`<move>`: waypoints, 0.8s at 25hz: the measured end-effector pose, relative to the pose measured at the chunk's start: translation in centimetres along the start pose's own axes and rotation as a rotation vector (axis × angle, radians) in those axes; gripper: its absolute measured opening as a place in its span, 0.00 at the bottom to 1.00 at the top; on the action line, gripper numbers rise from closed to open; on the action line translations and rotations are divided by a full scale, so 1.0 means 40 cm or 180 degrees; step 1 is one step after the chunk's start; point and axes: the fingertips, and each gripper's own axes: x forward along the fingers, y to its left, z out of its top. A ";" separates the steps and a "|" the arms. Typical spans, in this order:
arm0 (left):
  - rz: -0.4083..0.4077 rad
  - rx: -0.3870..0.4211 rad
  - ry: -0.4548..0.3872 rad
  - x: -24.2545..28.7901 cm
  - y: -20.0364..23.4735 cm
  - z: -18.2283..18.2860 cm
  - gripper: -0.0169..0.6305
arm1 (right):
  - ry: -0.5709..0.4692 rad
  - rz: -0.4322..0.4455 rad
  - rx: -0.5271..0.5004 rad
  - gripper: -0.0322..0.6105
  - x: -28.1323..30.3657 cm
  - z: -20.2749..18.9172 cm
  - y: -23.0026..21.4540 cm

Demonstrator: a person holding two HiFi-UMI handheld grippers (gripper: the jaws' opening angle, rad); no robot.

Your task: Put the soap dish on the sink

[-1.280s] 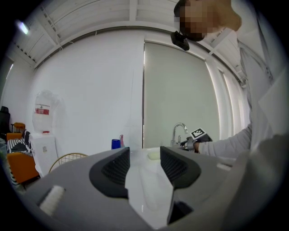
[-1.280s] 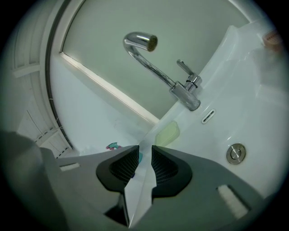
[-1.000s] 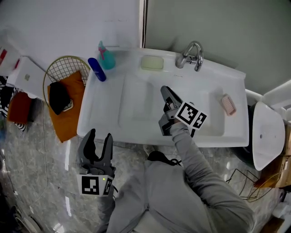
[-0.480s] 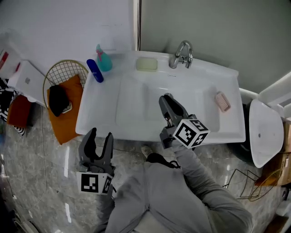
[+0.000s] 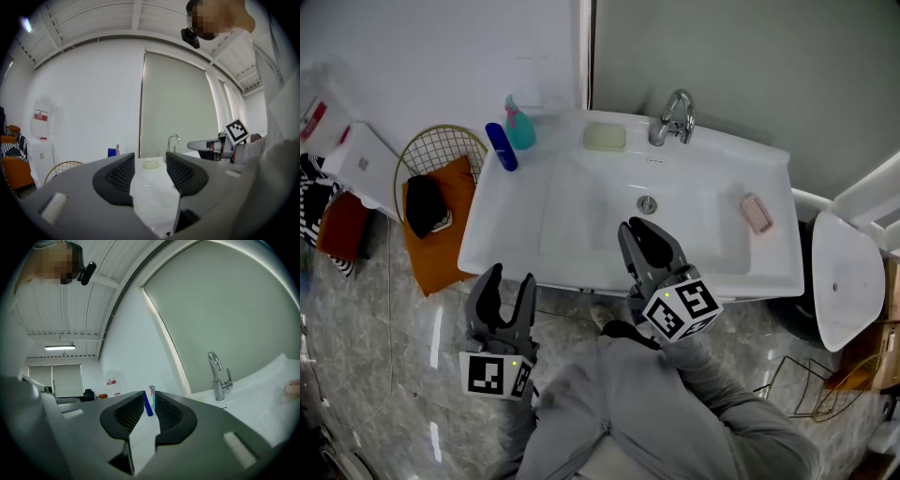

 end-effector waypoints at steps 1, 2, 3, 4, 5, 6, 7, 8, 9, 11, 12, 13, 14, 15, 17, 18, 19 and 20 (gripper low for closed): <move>0.0007 0.0000 -0.0004 -0.003 -0.001 0.000 0.37 | 0.0017 0.0008 -0.0002 0.16 -0.005 -0.007 0.007; 0.0015 0.0000 -0.0007 -0.007 -0.002 0.000 0.37 | 0.0034 0.0017 -0.0006 0.16 -0.011 -0.016 0.012; 0.0022 0.0000 -0.0010 -0.010 -0.004 -0.001 0.37 | 0.0050 0.0026 -0.0016 0.16 -0.018 -0.025 0.017; 0.0029 0.0002 -0.0013 -0.013 -0.006 -0.001 0.37 | 0.0064 0.0032 -0.0032 0.16 -0.025 -0.032 0.022; 0.0038 0.0005 -0.0016 -0.016 -0.007 -0.001 0.37 | 0.0074 0.0037 -0.0052 0.16 -0.032 -0.036 0.027; 0.0050 0.0009 -0.0016 -0.020 -0.008 -0.001 0.37 | 0.0078 0.0041 -0.0076 0.16 -0.038 -0.038 0.032; 0.0065 0.0015 -0.0014 -0.024 -0.008 -0.001 0.37 | 0.0078 0.0046 -0.0101 0.16 -0.043 -0.037 0.037; 0.0081 0.0022 -0.0012 -0.028 -0.008 -0.001 0.37 | 0.0077 0.0053 -0.0127 0.16 -0.046 -0.036 0.040; 0.0098 0.0023 -0.0009 -0.031 -0.007 -0.001 0.37 | 0.0075 0.0062 -0.0150 0.16 -0.048 -0.034 0.043; 0.0134 0.0003 -0.0004 -0.035 -0.007 0.001 0.37 | 0.0077 0.0082 -0.0196 0.16 -0.049 -0.031 0.048; 0.0146 -0.0001 -0.0003 -0.037 -0.007 0.001 0.37 | 0.0078 0.0092 -0.0213 0.16 -0.049 -0.029 0.050; 0.0156 0.0000 -0.0004 -0.039 -0.007 0.002 0.37 | 0.0078 0.0102 -0.0223 0.16 -0.050 -0.029 0.053; 0.0166 0.0003 -0.0006 -0.043 -0.009 0.003 0.37 | 0.0080 0.0111 -0.0232 0.16 -0.052 -0.029 0.055; 0.0177 0.0007 -0.0008 -0.046 -0.010 0.004 0.37 | 0.0082 0.0122 -0.0238 0.16 -0.053 -0.030 0.057; 0.0205 0.0014 -0.0009 -0.054 -0.011 0.007 0.37 | 0.0090 0.0146 -0.0242 0.16 -0.054 -0.035 0.060; 0.0219 0.0018 -0.0007 -0.057 -0.011 0.008 0.37 | 0.0096 0.0156 -0.0248 0.16 -0.053 -0.037 0.062; 0.0231 0.0021 -0.0004 -0.061 -0.009 0.009 0.37 | 0.0100 0.0164 -0.0257 0.16 -0.052 -0.037 0.065; 0.0244 0.0022 0.0001 -0.065 -0.008 0.009 0.37 | 0.0103 0.0171 -0.0268 0.16 -0.051 -0.035 0.069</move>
